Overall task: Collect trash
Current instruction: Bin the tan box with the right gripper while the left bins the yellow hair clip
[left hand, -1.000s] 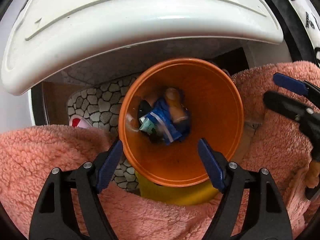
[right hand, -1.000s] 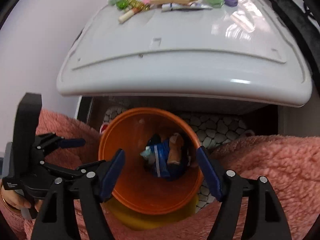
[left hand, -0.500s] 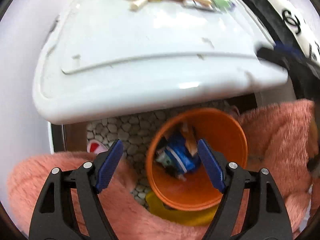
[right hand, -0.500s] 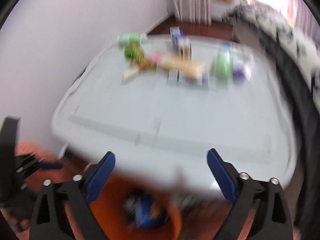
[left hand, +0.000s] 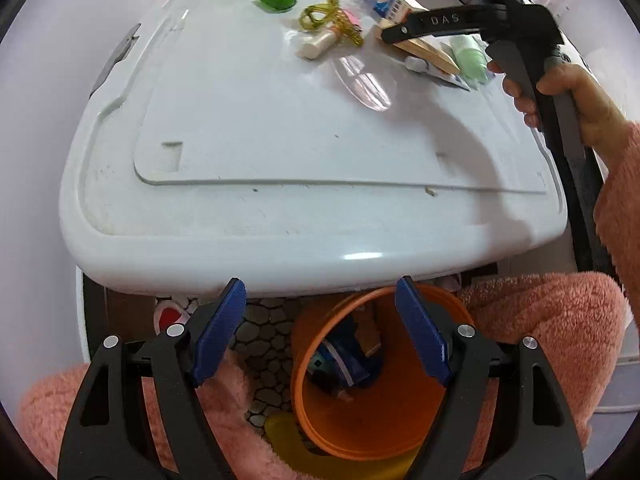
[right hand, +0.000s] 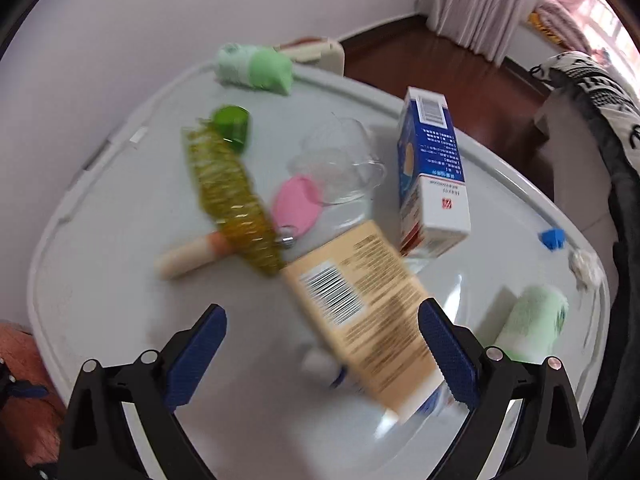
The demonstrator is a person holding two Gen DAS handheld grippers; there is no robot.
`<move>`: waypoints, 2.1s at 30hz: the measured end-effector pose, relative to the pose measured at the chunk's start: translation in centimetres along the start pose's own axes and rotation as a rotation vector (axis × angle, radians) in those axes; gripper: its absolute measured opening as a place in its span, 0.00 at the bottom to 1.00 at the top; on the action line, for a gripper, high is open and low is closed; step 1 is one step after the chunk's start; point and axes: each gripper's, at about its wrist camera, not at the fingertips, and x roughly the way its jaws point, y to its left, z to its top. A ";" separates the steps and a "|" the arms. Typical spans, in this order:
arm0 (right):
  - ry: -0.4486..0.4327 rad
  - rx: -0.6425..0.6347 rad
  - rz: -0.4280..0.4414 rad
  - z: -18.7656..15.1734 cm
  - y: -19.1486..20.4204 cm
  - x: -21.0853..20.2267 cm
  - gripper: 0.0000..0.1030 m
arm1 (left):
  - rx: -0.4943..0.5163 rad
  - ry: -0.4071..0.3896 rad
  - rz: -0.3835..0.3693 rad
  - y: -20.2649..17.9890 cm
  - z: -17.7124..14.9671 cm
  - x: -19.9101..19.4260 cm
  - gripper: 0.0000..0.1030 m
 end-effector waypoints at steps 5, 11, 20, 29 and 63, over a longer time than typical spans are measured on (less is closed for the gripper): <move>0.093 -0.020 0.021 0.8 -1.9 2.9 0.87 | -0.033 0.009 -0.012 0.6 0.7 0.6 0.73; 0.091 0.091 0.043 0.1 -3.5 2.4 0.21 | -0.036 -0.010 -0.018 0.5 1.0 0.1 0.73; -0.065 0.209 0.112 -3.7 -3.3 -4.1 0.14 | -0.026 -0.154 -0.038 -0.4 6.4 -2.5 0.73; -0.198 0.289 0.182 -12.0 -1.6 -12.4 0.14 | 0.012 -0.306 0.062 -1.6 20.0 1.3 0.73; -0.042 0.269 0.267 -26.1 9.7 -16.4 0.14 | 0.290 -0.097 0.067 -8.1 -3.6 -4.3 0.10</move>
